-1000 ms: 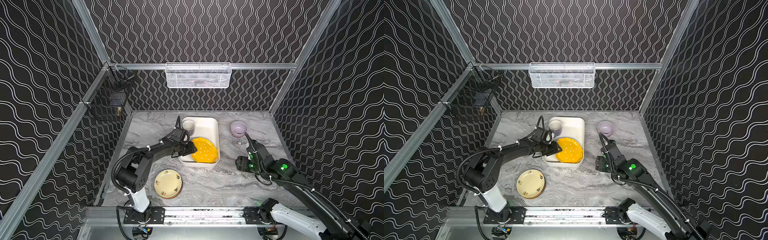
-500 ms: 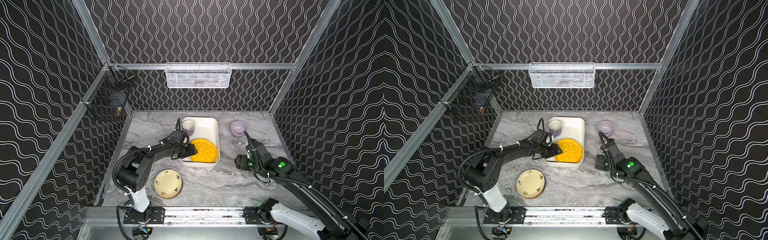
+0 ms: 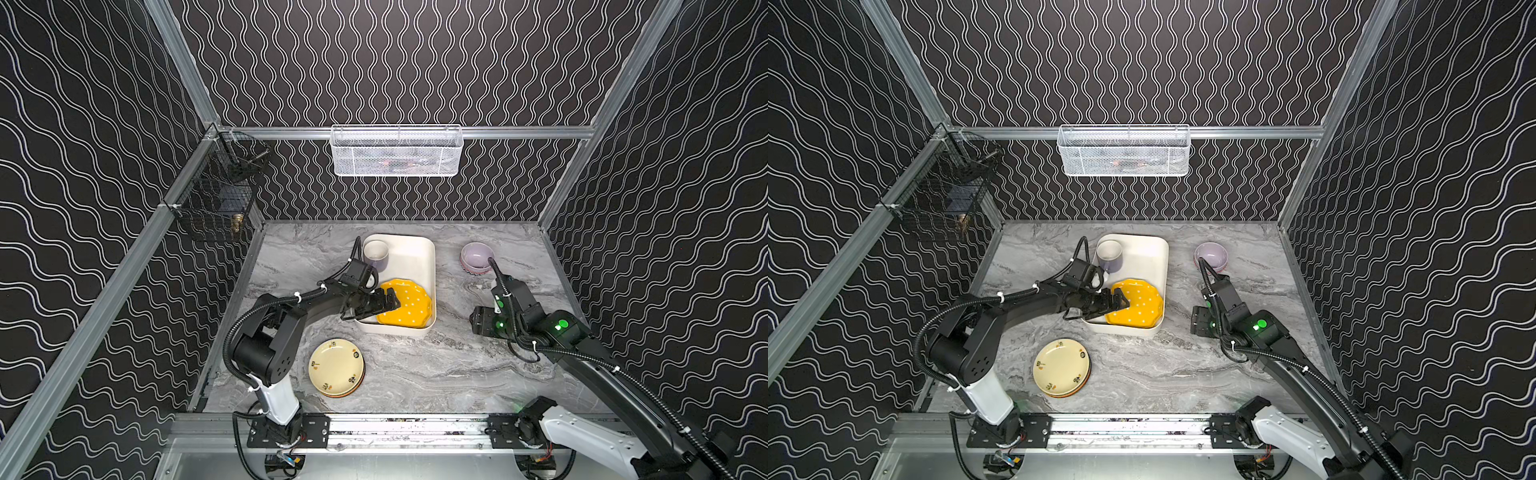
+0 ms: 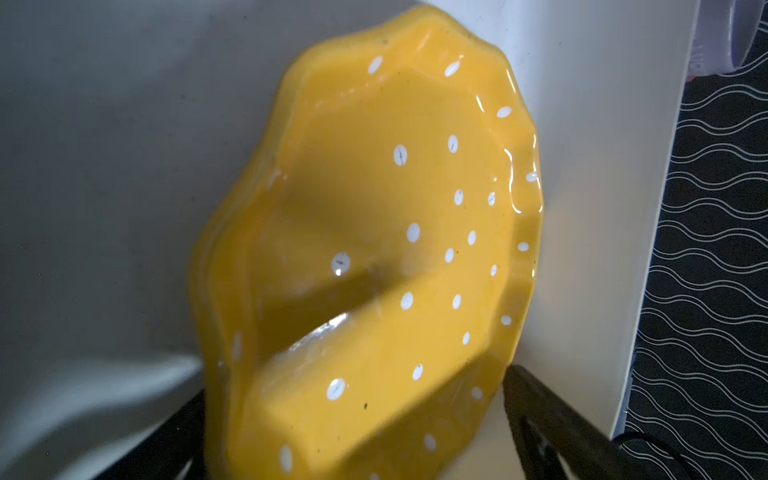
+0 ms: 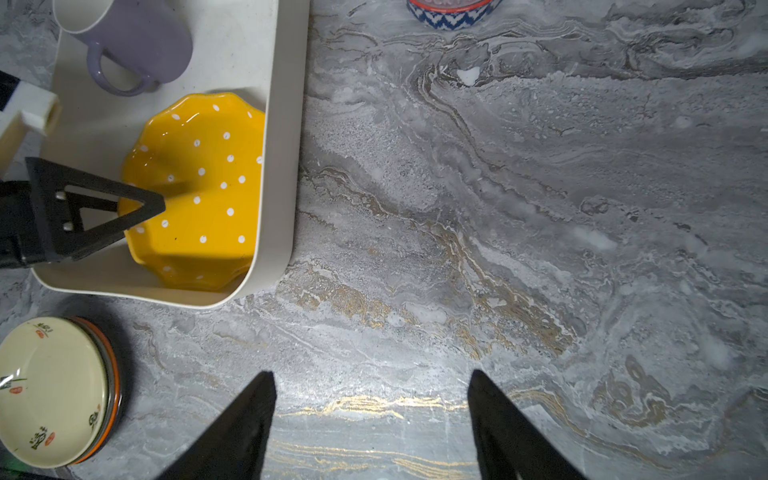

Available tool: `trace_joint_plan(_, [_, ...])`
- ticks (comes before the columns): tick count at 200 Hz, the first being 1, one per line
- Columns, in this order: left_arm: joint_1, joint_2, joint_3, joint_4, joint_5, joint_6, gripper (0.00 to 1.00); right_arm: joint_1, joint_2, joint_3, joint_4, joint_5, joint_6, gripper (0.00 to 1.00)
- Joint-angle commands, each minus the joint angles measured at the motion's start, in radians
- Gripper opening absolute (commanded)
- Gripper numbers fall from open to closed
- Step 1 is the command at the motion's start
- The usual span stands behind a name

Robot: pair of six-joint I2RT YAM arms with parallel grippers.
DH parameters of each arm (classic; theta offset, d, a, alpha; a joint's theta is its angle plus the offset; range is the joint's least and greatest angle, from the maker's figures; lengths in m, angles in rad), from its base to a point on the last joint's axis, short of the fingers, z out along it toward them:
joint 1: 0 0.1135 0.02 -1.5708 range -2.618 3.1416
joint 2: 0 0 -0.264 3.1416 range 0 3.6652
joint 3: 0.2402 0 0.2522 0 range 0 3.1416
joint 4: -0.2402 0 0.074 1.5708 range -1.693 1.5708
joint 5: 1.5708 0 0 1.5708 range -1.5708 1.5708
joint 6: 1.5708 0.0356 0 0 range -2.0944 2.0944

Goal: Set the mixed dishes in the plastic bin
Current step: 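Lower the plate into the bin with left gripper while right reaches the bowl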

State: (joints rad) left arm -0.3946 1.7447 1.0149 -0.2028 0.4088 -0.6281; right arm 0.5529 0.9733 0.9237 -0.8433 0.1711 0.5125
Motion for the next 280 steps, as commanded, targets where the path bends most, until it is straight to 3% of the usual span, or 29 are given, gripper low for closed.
trace_joint_plan(1, [-0.001,-0.031,0.002,-0.016,-0.009,0.02,0.99,-0.024,0.01,-0.004,0.041,-0.024,-0.009,0.74])
trace_joint_plan(55, [-0.001,-0.156,0.017,-0.084,-0.039,0.046,0.99,-0.142,0.09,0.024,0.084,-0.077,-0.041,0.74])
trace_joint_plan(141, [-0.001,-0.298,-0.061,-0.114,-0.048,0.074,0.99,-0.332,0.351,0.161,0.198,-0.107,-0.041,0.73])
trace_joint_plan(200, [0.037,-0.413,-0.087,-0.227,-0.304,0.159,0.99,-0.495,0.668,0.408,0.214,-0.148,-0.046,0.54])
trace_joint_plan(244, [0.109,-0.407,-0.119,-0.214,-0.271,0.171,0.99,-0.548,0.888,0.555,0.22,-0.184,-0.044,0.45])
trace_joint_plan(280, [0.13,-0.354,-0.105,-0.191,-0.23,0.169,0.99,-0.559,0.993,0.643,0.227,-0.2,-0.048,0.44])
